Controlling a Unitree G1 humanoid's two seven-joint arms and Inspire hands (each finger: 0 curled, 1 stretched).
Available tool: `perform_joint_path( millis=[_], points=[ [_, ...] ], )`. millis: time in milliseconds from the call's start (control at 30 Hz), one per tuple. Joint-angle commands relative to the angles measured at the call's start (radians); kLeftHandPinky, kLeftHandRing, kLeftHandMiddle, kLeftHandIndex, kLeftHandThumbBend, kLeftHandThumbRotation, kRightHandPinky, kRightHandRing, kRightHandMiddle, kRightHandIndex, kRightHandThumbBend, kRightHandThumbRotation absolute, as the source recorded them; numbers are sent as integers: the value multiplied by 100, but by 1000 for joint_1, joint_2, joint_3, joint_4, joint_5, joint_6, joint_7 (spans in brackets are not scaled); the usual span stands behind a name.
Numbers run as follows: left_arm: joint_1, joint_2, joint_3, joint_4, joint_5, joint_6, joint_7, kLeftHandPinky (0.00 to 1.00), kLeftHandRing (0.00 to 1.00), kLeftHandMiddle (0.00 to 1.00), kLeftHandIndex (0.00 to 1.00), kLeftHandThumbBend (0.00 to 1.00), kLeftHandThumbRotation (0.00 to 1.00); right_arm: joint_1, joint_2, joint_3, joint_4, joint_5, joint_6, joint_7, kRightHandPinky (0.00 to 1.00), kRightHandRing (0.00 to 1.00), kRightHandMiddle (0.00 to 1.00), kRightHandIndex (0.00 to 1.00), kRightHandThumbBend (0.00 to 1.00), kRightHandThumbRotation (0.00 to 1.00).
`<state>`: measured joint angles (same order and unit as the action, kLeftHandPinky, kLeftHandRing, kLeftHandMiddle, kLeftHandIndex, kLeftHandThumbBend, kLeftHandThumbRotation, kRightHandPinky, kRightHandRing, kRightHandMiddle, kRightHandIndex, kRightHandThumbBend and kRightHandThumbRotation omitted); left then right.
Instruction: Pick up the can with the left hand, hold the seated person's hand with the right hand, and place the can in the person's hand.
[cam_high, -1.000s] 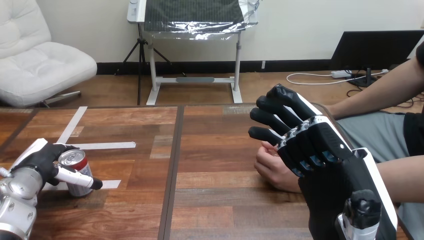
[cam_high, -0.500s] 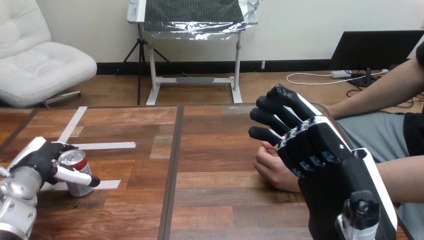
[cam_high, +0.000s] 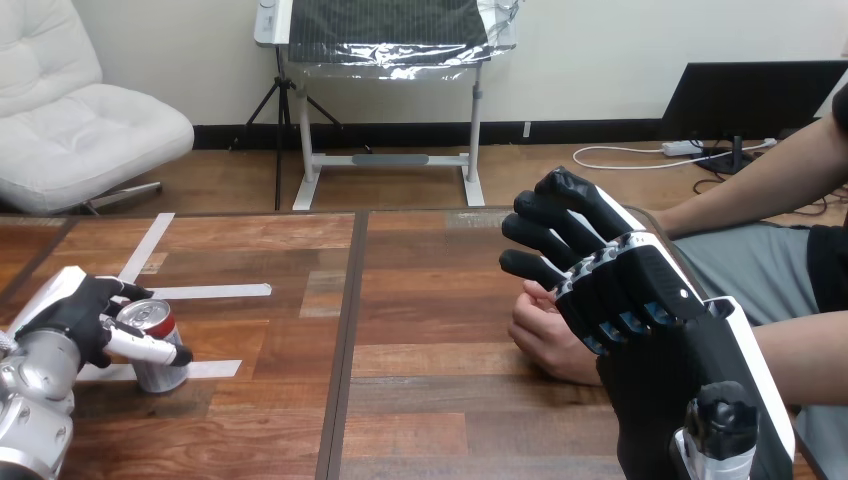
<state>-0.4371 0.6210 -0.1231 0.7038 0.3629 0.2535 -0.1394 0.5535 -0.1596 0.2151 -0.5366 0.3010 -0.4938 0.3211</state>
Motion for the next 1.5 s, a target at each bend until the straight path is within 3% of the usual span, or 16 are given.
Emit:
perform_joint_path(
  millis=[0,700,1467],
  points=[
    [-15,19,9,-24,16,-32,40,58,68,75,76,74,0,-26,6,-8,-28,9,-14,1,84,87,87,87,100,84],
    [-14,12,1,0,25,-56,110,54,62,68,68,73,0,-28,5,-9,-24,13,-17,5,84,87,87,88,100,85],
    [-20,5,-9,-2,39,-27,120,47,55,60,62,72,0,-22,9,-11,-32,2,-22,1,85,88,87,88,100,85]
  ],
)
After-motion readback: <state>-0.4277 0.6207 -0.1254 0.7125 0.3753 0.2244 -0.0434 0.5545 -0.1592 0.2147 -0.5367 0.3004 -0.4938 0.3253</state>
